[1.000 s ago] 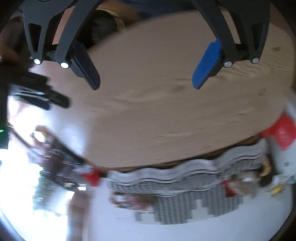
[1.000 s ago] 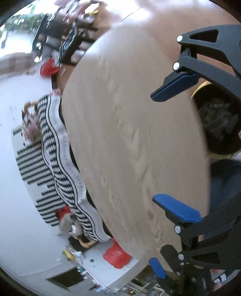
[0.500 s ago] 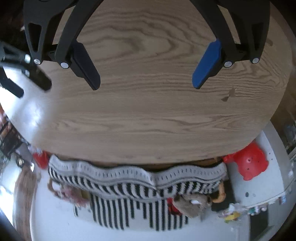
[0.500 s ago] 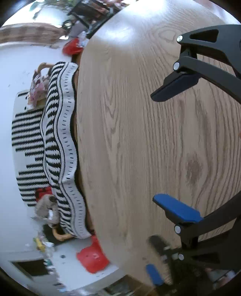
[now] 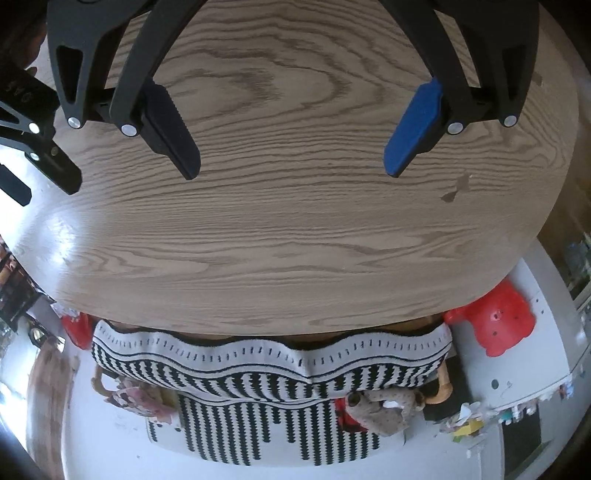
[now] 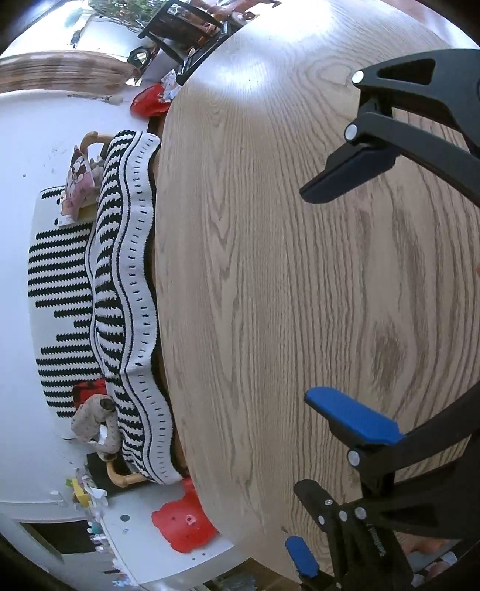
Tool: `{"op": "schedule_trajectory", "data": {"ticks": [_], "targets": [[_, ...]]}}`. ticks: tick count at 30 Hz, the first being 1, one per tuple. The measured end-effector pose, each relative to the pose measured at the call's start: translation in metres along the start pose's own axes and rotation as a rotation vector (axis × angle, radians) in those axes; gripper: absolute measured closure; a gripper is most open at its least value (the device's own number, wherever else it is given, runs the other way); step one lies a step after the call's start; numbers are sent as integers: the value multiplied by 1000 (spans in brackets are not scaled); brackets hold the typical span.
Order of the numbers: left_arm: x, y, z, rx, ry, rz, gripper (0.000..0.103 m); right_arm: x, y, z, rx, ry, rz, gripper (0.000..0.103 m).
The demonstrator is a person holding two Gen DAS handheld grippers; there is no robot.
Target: Collect trash
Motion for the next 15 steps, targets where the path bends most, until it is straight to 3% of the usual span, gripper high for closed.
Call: {"op": "schedule_trajectory", "data": {"ticks": [15], "targets": [[24, -6, 4, 18, 4, -57, 6, -7, -1, 1, 6, -15, 24, 7]]}}
Point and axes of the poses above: each gripper's, at about its wrist camera, not at the fingertips, and z roughly the way its jaws point, x to its left, y to its top, the point moved 4 cm from there along z, roughly the way its jaws point, and after that the axes turned 11 degrees about x, right-handed, at the moved point
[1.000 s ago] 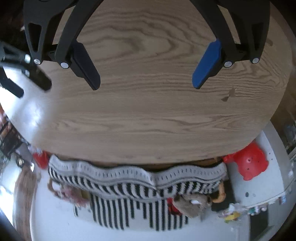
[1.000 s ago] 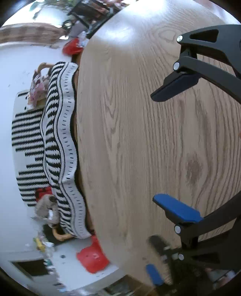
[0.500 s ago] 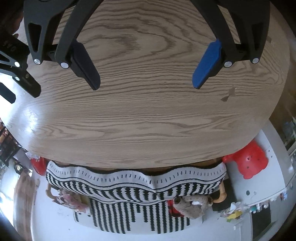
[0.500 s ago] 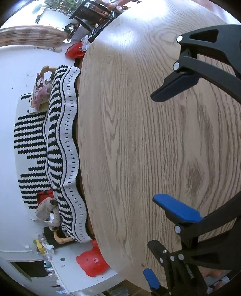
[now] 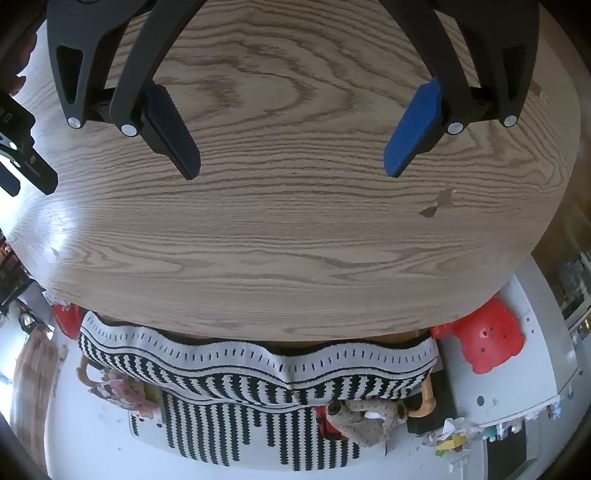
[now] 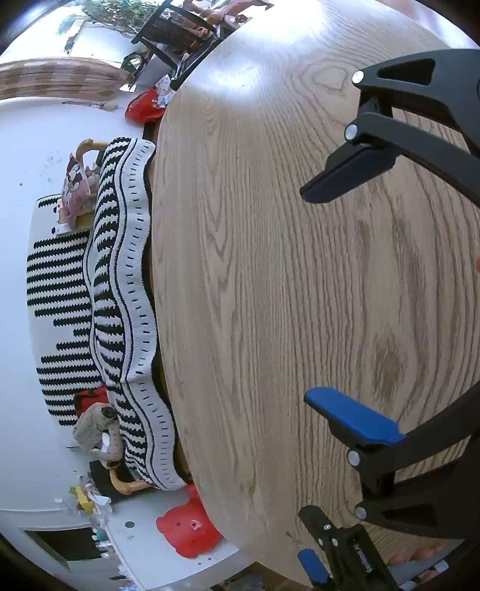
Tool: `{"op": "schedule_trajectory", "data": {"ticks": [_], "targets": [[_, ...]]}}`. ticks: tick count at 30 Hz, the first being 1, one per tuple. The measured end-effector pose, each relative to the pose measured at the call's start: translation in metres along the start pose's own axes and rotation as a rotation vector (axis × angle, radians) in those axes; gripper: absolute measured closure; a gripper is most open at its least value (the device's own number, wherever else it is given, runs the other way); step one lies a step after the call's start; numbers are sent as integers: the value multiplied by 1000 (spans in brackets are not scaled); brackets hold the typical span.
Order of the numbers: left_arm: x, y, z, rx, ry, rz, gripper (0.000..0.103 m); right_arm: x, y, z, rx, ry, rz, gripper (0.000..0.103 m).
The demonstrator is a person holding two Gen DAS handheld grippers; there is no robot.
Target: Collect trash
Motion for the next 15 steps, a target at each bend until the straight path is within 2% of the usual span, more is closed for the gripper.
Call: {"op": "schedule_trajectory", "data": {"ticks": [15], "targets": [[0, -1, 2, 2, -11, -4, 6, -7, 0, 3, 10, -15, 4, 7]]}}
Point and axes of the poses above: each gripper's, at about its wrist camera, not at the fingertips, and z roughly the way its jaws point, x to its left, y to its top, the point moved 4 cm from there along z, roughly the way its jaws point, and after that the axes turned 11 degrees about x, right-handed, at the moved point
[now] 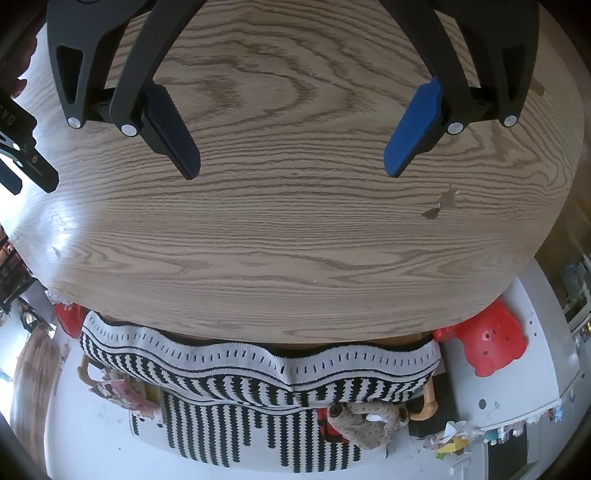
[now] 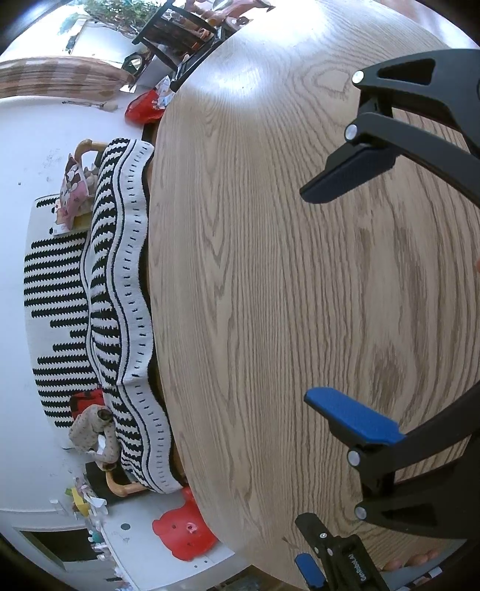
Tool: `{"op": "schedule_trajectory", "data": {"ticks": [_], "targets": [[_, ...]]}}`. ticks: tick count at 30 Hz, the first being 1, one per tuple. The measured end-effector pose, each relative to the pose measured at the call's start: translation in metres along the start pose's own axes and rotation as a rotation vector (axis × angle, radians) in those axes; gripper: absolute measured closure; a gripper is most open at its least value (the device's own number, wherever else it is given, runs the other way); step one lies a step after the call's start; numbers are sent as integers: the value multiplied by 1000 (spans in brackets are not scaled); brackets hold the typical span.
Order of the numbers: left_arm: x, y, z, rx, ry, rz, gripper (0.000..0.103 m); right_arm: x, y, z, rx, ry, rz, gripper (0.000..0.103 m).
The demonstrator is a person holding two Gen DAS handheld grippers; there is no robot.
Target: Collect trash
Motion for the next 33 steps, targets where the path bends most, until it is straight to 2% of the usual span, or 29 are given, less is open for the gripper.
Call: {"op": "schedule_trajectory", "data": {"ticks": [4, 8, 17, 26, 33], "targets": [[-3, 1, 1, 6, 21, 10, 6, -1, 0, 0, -7, -23, -15, 7], [-3, 2, 4, 21, -6, 1, 6, -1, 0, 1, -8, -27, -19, 7], [-5, 0, 3, 15, -1, 22, 6, -7, 1, 3, -6, -42, -5, 7], [-12, -4, 2, 29, -21, 40, 6, -8, 0, 3, -6, -58, -6, 7], [-18, -3, -4, 19, -71, 35, 6, -8, -1, 1, -14, -61, -14, 7]]}}
Point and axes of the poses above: each gripper's, at about its wrist camera, not at the fingertips, and z roughly the way its jaws point, x to its left, y to its top, the point moved 4 cm from there along z, roughly the way its jaws point, and after that the axes turned 11 degrees about x, right-handed, at the moved point
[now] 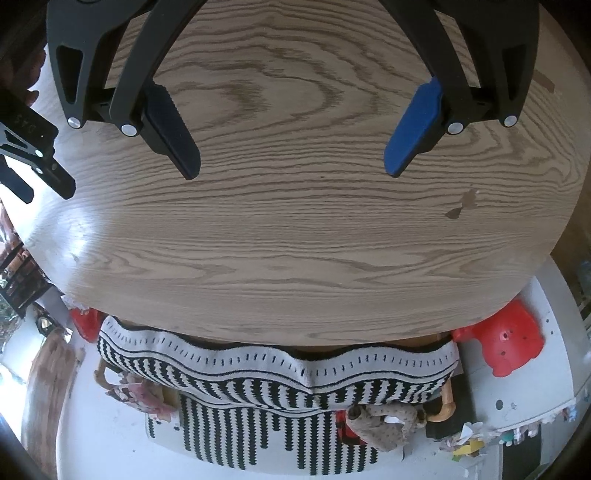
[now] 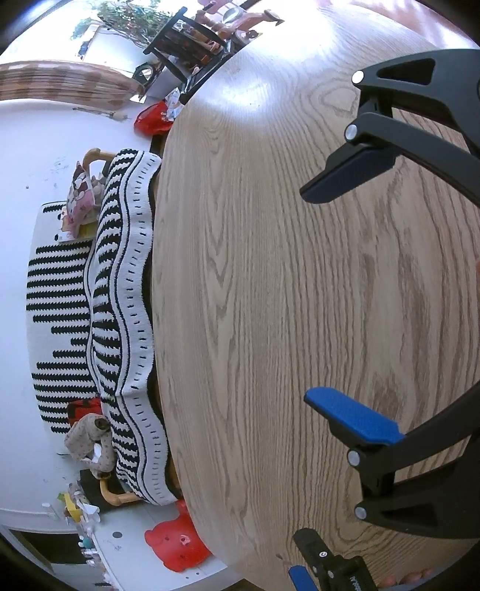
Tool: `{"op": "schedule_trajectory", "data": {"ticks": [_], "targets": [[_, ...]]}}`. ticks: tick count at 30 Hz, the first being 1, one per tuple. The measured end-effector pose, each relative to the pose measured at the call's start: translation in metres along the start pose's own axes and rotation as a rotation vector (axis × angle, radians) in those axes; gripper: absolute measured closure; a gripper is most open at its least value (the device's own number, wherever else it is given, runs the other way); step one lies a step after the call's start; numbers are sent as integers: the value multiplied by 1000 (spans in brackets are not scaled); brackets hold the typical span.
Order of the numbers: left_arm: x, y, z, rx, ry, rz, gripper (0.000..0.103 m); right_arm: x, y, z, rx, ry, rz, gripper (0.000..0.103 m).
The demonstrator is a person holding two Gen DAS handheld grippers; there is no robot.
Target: Collect trash
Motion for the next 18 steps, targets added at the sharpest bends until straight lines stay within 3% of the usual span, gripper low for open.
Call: {"op": "schedule_trajectory", "data": {"ticks": [18], "targets": [[-6, 0, 4, 24, 12, 31, 6, -3, -2, 3, 17, 3, 0, 7]]}}
Point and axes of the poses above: each gripper's, at about its wrist camera, not at the fingertips, and z roughly the way its jaws point, x to its left, y to its top, the point moved 4 cm from there along z, roughly the way its jaws point, and after that the axes turned 11 degrees about x, right-handed, at the moved point
